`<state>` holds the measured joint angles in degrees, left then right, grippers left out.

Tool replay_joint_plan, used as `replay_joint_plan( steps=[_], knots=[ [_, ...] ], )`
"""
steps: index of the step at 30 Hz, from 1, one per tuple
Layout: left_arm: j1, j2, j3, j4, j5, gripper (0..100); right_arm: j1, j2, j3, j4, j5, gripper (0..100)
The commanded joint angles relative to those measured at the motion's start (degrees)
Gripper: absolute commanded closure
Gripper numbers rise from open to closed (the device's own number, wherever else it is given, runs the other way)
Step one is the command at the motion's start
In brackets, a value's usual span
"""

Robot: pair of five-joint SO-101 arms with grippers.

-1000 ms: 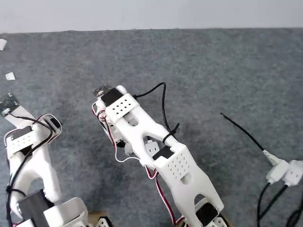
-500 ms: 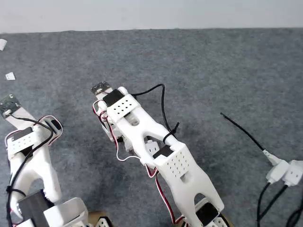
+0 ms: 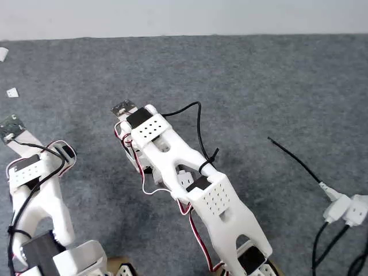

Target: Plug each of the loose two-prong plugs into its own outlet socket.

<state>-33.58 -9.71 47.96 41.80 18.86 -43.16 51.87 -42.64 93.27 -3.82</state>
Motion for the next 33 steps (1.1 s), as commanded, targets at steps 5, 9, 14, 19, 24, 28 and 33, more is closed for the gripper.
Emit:
replay_joint_plan(
  steps=[5, 9, 14, 19, 24, 28, 33],
  knots=[
    [-0.3, -1.7, -0.4, -1.5, -0.6, 74, 0.3, -1.2, -3.3, 4.1, 0.7, 89.8],
    [-0.3, -1.7, -0.5, -1.5, -0.6, 74, -0.3, -1.3, -3.9, 3.8, 1.4, 89.8],
    [-0.3, -1.7, -0.5, -1.5, -0.6, 74, -2.0, -0.3, -3.9, 2.7, 4.4, 89.8],
    [-0.3, -1.7, -0.4, -1.5, -0.6, 74, -2.0, 2.8, -4.0, 1.5, 6.1, 90.2],
    [-0.3, -1.7, -0.4, -1.5, -0.6, 74, -0.7, 5.2, -8.9, 2.8, 6.2, 90.0],
    [-0.3, -1.7, -0.4, -1.5, -0.6, 74, -0.8, 6.5, -11.5, 3.6, 7.2, 90.1],
    [-0.3, -1.7, -0.4, -1.6, -0.6, 74, -0.8, 6.9, -13.4, 4.5, 7.2, 90.4]
  ],
)
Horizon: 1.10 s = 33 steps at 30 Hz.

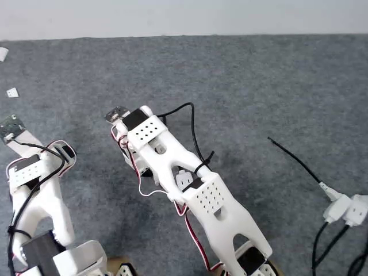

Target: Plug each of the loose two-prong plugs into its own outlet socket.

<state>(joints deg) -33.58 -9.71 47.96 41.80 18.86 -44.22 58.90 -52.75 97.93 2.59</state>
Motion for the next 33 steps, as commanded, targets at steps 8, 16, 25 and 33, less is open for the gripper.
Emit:
replay_joint_plan(
  steps=[8, 16, 25, 33],
  knots=[
    [-0.3, -1.7, -0.4, -1.6, -0.6, 74, 0.3, -0.7, -3.7, 3.6, 0.5, 99.1],
    [0.4, -1.7, -0.3, -1.6, -0.6, 74, 0.1, -18.8, 5.8, 5.4, 0.4, 99.1],
    [5.1, -2.2, 1.3, -1.5, -7.2, 75, 3.8, -50.9, 30.6, 2.0, 4.0, 99.1],
    [5.1, -2.2, 1.3, -1.5, -7.2, 75, 7.3, -69.6, 55.2, -10.9, 4.0, 99.1]
  ],
)
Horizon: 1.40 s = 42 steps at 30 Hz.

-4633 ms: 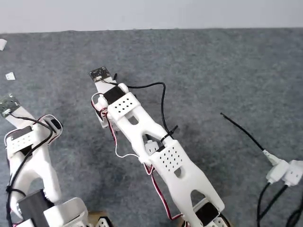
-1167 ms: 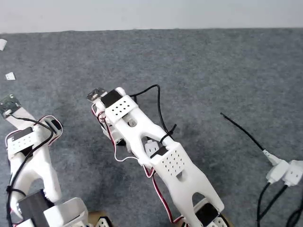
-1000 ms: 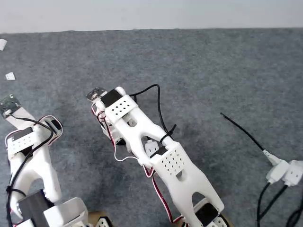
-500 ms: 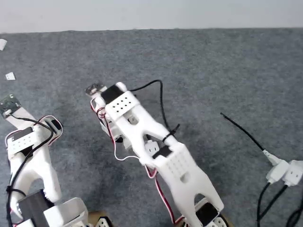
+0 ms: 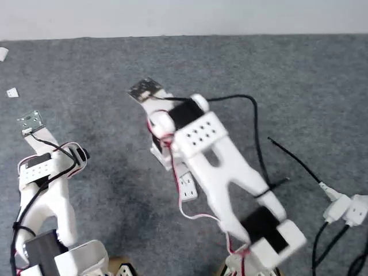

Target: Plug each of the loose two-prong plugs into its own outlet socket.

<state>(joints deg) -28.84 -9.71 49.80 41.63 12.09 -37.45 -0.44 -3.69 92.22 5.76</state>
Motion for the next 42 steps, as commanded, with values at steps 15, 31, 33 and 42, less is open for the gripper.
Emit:
replay_joint_plan(
  steps=[15, 31, 33, 42],
  knots=[
    [10.3, -2.3, 0.2, 6.2, -20.2, 82, -6.5, -36.7, 44.5, -42.1, 6.9, 99.1],
    [20.2, -2.2, 2.2, 12.7, -41.9, 99, -10.2, -36.7, 46.3, -44.4, 6.4, 99.1],
    [20.8, -2.2, 2.3, 12.8, -43.4, 99, -10.2, -36.7, 46.3, -44.3, 6.3, 99.1],
    [25.9, -9.9, 9.5, 14.7, -52.4, 99, -10.1, -36.6, 49.9, -49.2, 6.3, 99.1]
  ],
)
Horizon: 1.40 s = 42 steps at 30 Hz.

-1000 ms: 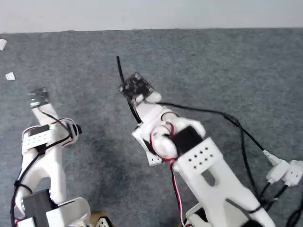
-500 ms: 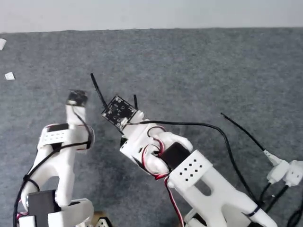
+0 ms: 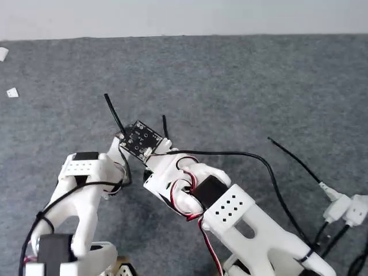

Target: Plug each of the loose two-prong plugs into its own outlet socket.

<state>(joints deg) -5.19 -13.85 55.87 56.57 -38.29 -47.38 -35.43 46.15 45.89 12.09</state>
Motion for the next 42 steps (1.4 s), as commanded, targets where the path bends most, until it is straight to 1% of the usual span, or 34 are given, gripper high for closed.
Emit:
replay_joint_plan(
  steps=[1, 6, 8, 10, 13, 16, 19, 21, 22, 25, 31, 37, 42],
  knots=[
    [2.8, -8.7, 5.7, -1.5, -2.0, 99, 0.0, -1.6, 0.3, -3.2, -0.1, 99.1],
    [5.0, -24.7, 16.3, -5.1, -1.9, 99, 0.0, -1.6, 0.3, -3.4, -3.3, 99.1],
    [4.9, -28.7, 18.4, -5.8, -1.8, 99, 0.0, -1.6, 0.3, -3.4, -3.8, 99.1],
    [4.8, -30.4, 19.3, -6.9, 0.1, 99, 0.4, -1.6, 0.3, -3.4, -5.5, 99.1],
    [2.9, -31.2, 20.4, -12.9, 8.4, 99, 2.9, -1.6, 0.2, -3.2, -8.0, 99.1],
    [-0.9, -31.2, 21.3, -22.2, 20.1, 99, 7.2, -1.6, -0.2, -1.5, -11.0, 99.1],
    [-2.5, -31.2, 23.5, -31.7, 32.1, 99, 10.4, -1.0, -2.2, 1.9, -12.1, 99.1],
    [-2.7, -31.2, 25.3, -37.1, 37.2, 99, 11.3, 0.8, -3.3, 3.1, -12.0, 99.1],
    [-2.7, -31.2, 26.3, -39.3, 38.2, 99, 11.4, 2.2, -3.6, 3.3, -11.4, 99.1],
    [-2.3, -31.3, 29.2, -43.8, 36.7, 99, 11.1, 6.7, -3.6, 2.9, -6.8, 99.1],
    [-2.3, -31.3, 29.5, -43.7, 32.4, 99, 12.1, 11.9, -3.5, 1.8, -1.0, 99.1],
    [-2.7, -31.3, 29.5, -43.7, 32.2, 99, 14.7, 12.2, -3.3, -0.8, 4.2, 99.1],
    [-2.7, -31.3, 29.5, -43.7, 32.2, 99, 17.2, 12.0, -3.5, -0.7, 5.0, 99.1]
  ],
)
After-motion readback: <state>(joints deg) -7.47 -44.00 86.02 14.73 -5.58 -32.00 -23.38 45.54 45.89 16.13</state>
